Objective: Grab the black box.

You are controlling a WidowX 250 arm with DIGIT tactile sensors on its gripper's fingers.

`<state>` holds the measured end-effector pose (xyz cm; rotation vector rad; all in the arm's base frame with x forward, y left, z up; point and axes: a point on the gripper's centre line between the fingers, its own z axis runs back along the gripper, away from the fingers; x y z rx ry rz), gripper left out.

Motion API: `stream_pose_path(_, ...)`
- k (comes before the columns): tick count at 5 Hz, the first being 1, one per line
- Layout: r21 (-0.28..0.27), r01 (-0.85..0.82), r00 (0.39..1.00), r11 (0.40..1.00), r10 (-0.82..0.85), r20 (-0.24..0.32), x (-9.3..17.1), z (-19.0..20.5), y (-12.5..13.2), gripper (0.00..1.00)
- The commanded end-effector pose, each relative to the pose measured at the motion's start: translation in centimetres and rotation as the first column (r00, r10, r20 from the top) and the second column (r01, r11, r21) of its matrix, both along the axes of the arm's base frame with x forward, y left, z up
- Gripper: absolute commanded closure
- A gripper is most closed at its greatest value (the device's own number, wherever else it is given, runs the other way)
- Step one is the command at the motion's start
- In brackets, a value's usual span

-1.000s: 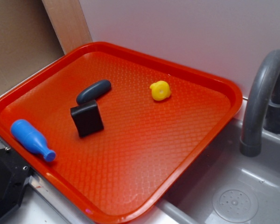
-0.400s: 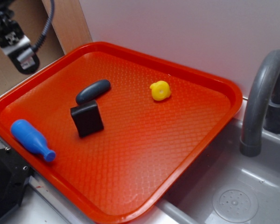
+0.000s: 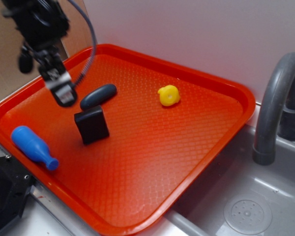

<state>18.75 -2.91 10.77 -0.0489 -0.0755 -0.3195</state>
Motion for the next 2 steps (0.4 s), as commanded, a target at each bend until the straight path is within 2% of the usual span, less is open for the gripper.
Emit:
stream_pose_path(1,0.036,0.054,0.999,0.998,-0.054,-0.007,0.4,-4.6,-1.9,0.0)
stream_pose_path(2,0.085,0.053,0.997,0.995,-0.049,-0.051,1.2,-7.3,-2.2,0.0)
